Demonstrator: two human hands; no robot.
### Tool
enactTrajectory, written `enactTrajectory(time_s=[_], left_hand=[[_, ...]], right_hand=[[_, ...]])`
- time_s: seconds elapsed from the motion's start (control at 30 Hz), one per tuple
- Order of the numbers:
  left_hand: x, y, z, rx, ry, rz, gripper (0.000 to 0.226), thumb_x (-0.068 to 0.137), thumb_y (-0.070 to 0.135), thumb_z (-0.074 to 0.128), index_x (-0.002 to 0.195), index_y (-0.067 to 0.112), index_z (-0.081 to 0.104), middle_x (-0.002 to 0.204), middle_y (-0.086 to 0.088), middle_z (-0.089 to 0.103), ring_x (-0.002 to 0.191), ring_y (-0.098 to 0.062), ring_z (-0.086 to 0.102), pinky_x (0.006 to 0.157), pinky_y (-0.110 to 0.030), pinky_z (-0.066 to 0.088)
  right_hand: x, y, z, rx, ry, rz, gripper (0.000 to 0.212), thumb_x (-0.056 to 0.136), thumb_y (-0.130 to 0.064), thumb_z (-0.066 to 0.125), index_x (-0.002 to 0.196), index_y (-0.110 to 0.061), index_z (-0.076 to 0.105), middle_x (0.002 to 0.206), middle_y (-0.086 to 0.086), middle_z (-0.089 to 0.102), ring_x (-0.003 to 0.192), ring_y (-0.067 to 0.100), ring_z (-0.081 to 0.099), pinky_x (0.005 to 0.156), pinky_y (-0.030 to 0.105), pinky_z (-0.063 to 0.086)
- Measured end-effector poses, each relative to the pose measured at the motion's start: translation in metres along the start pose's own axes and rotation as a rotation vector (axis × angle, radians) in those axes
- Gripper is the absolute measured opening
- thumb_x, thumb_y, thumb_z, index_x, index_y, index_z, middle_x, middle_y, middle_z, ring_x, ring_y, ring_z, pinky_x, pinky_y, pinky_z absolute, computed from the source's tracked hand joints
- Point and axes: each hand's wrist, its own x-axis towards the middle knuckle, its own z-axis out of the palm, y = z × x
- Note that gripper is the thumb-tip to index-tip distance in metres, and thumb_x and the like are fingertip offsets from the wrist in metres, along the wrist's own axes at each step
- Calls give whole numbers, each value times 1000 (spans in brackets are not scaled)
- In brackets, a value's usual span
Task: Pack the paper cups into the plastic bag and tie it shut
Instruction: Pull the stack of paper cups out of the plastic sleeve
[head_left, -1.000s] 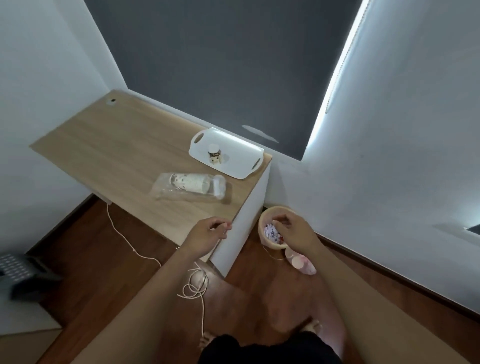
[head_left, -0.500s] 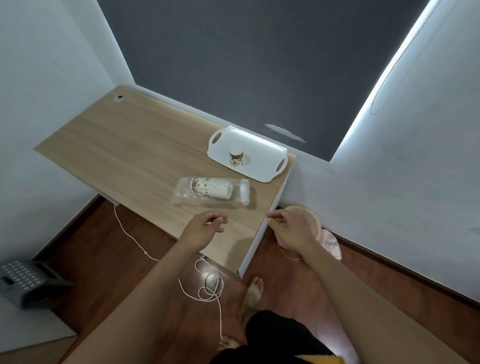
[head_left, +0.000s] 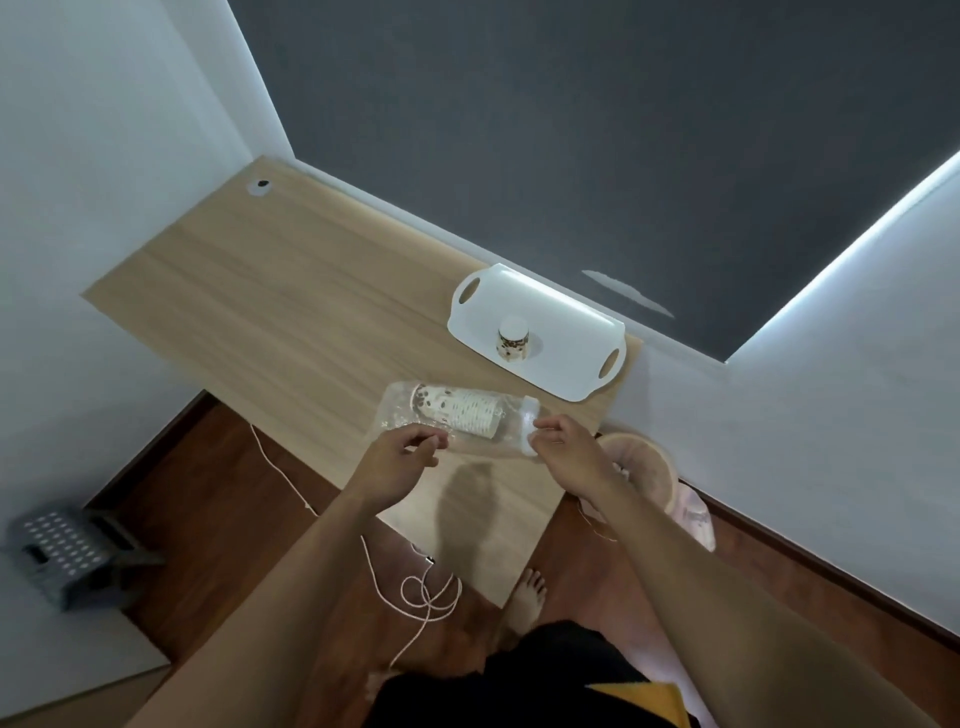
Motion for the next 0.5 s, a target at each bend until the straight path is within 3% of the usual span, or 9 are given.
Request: enactTrajectory(time_s=[0.07,0.13,0.27,0.33,0.43,0.5], left_hand=[[13,-2,-6,-1,-10,-19,23,113,6,58,124,4,78,122,-14,80,96,-12,75,66,-7,53],[21,-3,-10,-2,-10,-19,24,113,5,57,126,2,77,122,-15,79,95,-11,74,65,-7,53],[40,-8,-15,-5,-50,-22,24,113,7,57,126,2,78,123,-13,80,93,-16,77,66,-8,53],[56,-16,-16,20,-99,-18,24,113,9,58,123,5,79,122,-11,81,98,-24,80,69,-9,53],[81,-23,-19,100,-153,47,22,110,11,63,122,11,82,122,-3,81,109,-26,77,94,-29,61],[98,-31,-23,224,-149,127,24,107,16,67,128,13,80,130,-5,76,117,-24,71,110,-35,53]], right_hand=[[12,0,4,-16,25,20,43,103,-40,67,143,-23,59,143,-3,65,129,19,66,109,43,55],[21,7,9,-30,51,42,46,97,-49,68,137,-28,58,149,-1,62,134,23,64,114,49,52],[30,0,20,-67,53,78,41,105,-36,67,142,-22,61,155,2,59,145,24,54,117,41,44],[37,-1,27,-75,44,83,40,106,-34,67,143,-21,62,154,0,61,145,23,55,111,36,43],[47,-4,37,-70,53,116,40,104,-40,68,142,-26,65,155,2,62,143,25,58,106,35,44],[53,-4,45,-71,57,136,42,104,-43,67,144,-29,65,156,3,61,144,26,58,111,38,47]])
